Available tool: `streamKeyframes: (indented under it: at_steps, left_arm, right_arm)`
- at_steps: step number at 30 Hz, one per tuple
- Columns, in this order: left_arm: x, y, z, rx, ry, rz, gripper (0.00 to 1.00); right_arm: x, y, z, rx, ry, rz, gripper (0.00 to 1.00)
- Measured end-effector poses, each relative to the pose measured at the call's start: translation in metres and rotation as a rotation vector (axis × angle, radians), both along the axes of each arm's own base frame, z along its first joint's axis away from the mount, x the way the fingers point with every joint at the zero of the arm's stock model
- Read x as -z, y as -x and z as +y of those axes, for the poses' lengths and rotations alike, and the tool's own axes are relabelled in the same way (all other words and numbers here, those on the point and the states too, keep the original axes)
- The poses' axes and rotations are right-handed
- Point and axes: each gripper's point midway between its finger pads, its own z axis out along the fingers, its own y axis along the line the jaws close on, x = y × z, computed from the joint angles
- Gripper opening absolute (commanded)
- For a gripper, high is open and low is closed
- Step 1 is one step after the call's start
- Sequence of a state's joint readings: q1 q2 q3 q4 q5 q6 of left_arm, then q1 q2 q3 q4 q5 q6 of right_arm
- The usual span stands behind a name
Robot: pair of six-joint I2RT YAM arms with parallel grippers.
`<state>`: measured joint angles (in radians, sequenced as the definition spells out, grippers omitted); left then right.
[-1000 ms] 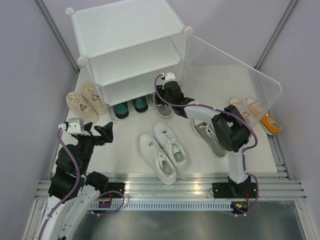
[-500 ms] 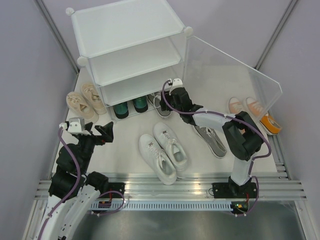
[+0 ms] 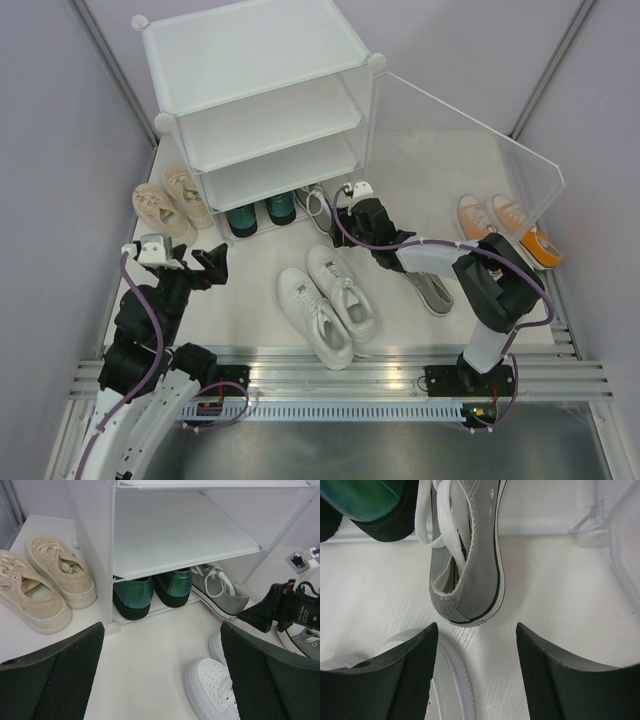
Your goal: Place and organize the shoes in the shoe cabinet
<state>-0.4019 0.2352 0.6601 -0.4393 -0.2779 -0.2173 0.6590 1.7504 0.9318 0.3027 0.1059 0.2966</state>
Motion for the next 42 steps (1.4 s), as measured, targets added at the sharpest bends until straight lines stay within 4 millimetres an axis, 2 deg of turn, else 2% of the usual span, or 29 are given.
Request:
streamKeyframes:
  at_steps: [8, 12, 17, 26, 42]
  left_arm:
    - [0.003, -0.003, -0.001, 0.000, -0.007, 0.015, 1.00]
    - [0.004, -0.003, -0.001, 0.000, -0.009, 0.019, 1.00]
    - [0.005, -0.004, -0.002, 0.000, -0.011, 0.024, 1.00]
    - [0.006, -0.005, -0.002, 0.001, -0.013, 0.027, 1.00]
    - [0.007, -0.005, -0.005, 0.019, -0.014, 0.031, 1.00]
  right_arm:
    - [0.021, -0.003, 0.004, -0.008, 0.012, 0.020, 0.59]
    - [0.029, -0.004, 0.017, -0.043, 0.016, 0.042, 0.53]
    - [0.023, -0.013, 0.031, -0.058, 0.000, 0.029, 0.50]
    - [0.004, -0.040, 0.036, -0.010, 0.004, -0.021, 0.46]
    - [0.015, -0.066, 0.047, -0.015, 0.051, -0.036, 0.41]
